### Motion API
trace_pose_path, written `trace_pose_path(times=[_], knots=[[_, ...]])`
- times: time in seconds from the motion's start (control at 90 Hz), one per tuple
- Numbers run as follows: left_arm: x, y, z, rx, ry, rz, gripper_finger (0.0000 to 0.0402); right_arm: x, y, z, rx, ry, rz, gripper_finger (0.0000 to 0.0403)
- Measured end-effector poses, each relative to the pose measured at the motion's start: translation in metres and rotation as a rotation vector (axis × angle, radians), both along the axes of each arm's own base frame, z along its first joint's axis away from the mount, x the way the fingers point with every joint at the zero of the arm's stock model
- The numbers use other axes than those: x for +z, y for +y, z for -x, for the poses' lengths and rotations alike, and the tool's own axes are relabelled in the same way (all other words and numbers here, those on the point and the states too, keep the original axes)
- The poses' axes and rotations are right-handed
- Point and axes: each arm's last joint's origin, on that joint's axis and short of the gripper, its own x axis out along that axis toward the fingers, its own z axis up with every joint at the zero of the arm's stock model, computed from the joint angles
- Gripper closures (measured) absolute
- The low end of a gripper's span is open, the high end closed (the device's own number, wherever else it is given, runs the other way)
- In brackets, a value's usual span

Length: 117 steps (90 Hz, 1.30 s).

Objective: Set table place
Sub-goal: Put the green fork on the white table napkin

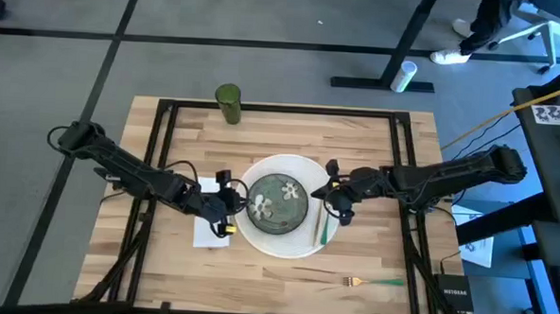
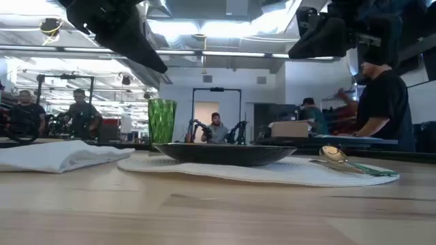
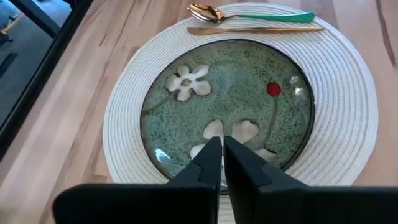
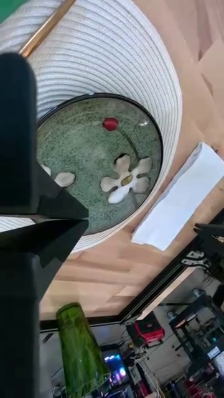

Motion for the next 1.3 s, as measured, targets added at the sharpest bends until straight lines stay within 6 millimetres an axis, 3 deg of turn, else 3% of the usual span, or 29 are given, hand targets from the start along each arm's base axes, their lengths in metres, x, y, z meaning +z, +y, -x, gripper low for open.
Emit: trace_pose_path(times=[0.289,0.889,1.3], knots=[[0.000,0.000,0.000,0.000,0.000,0.000,0.0401,0.003,0.001,0.004,0.052,-0.002,-0.026,0.0403],[-0.002,0.001,0.002,0.027,0.020,0.020,0.0401,0.025,-0.005,0.037,0.051,-0.026,0.036,0.0403],[-0.003,0.001,0.003,0.030,0.035,0.016,0.0401,-0.002,-0.005,0.043,0.062,-0.034,0.017,0.0403]])
